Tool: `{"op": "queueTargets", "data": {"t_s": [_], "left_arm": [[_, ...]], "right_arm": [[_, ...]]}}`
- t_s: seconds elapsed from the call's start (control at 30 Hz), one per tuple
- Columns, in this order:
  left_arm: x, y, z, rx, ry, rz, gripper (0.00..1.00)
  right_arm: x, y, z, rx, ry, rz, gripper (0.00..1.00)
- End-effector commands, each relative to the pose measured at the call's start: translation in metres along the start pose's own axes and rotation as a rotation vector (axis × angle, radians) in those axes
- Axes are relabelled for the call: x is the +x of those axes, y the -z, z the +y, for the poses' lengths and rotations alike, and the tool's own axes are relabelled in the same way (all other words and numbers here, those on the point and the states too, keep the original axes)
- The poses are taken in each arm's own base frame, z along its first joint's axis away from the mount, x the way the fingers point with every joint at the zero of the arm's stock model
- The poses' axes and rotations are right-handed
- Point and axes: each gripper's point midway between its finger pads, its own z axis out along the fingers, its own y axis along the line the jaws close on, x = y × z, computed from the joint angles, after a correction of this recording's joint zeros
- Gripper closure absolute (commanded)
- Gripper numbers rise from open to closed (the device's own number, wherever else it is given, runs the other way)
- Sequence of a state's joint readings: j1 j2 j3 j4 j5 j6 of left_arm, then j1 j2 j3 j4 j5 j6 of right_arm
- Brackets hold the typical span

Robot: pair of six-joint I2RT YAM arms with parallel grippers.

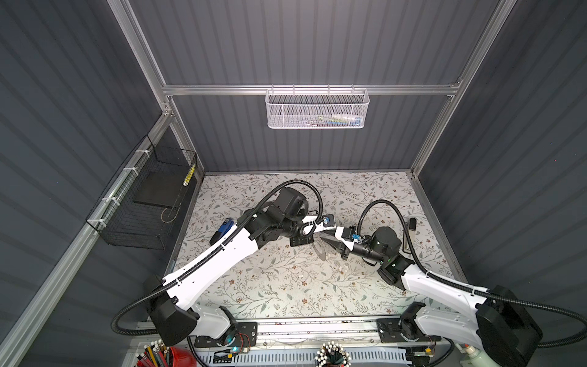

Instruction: Put the keys on the keyring

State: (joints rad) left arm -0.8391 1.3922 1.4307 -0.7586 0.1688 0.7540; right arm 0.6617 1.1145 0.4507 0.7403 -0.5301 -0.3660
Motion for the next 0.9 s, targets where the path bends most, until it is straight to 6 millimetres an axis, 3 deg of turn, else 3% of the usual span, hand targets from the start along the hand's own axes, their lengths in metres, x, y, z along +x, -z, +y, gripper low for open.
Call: {"op": "queueTargets", "data": {"t_s": [0.0,0.17,0.4,0.87], "left_arm": [[-0.014,0.008,-0.001,0.018,0.017,-0.031,1.0],[-0.01,0.007,-0.005,0.045,0.046,-0.007,1.0],[-0.012,0.007,-0.01,0.081,0.076,-0.011,1.0],[-0.019,0.007,-0.016,0.115,0.069,-0.046,1.0]], "right_arm": [[-0.019,0.0,-0.001,0.051,0.119,-0.031,0.73],[-0.024,0.003,-0.006,0.123,0.164,-0.028,0.75],[-0.015,0.001,-0.018,0.218,0.158,0.042,0.79],[-0.013,-0.006,-0.015,0.186,0.126,0.05,0.9]]}}
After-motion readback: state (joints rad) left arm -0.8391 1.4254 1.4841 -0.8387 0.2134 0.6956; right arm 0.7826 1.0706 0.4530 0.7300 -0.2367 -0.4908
